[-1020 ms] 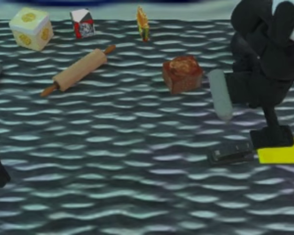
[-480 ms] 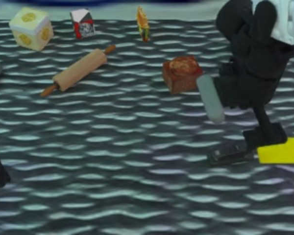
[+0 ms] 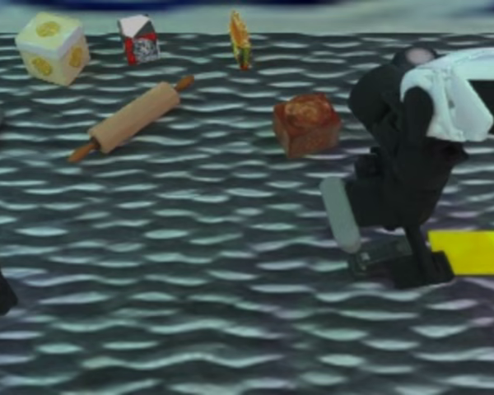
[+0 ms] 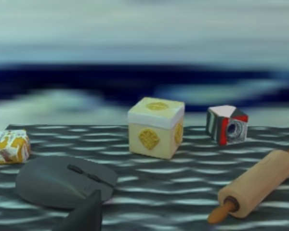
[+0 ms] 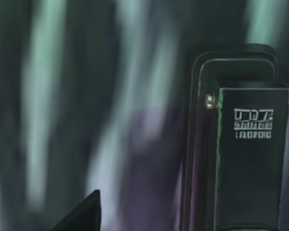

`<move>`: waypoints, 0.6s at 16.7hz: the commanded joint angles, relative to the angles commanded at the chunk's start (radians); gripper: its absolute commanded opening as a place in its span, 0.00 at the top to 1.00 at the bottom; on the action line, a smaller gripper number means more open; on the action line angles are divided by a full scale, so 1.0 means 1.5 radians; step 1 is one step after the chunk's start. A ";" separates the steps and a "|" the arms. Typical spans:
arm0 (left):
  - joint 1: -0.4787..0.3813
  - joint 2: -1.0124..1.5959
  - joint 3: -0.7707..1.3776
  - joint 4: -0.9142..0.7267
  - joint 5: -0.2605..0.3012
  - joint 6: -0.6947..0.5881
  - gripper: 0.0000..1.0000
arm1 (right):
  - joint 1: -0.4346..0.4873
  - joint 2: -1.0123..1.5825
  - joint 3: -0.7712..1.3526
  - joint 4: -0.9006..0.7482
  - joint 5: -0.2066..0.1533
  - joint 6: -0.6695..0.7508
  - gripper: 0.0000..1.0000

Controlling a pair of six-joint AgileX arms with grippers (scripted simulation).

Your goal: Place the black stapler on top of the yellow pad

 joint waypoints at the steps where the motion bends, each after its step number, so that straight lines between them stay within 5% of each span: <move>1: 0.000 0.000 0.000 0.000 0.000 0.000 0.00 | 0.000 0.007 -0.014 0.019 0.000 0.000 0.00; 6: 0.000 0.000 0.000 0.000 0.000 0.000 0.00 | 0.001 0.015 -0.027 0.035 0.000 0.000 0.00; 10: 0.000 0.000 0.000 0.000 0.000 0.000 0.00 | 0.001 0.015 -0.027 0.035 0.000 0.000 0.30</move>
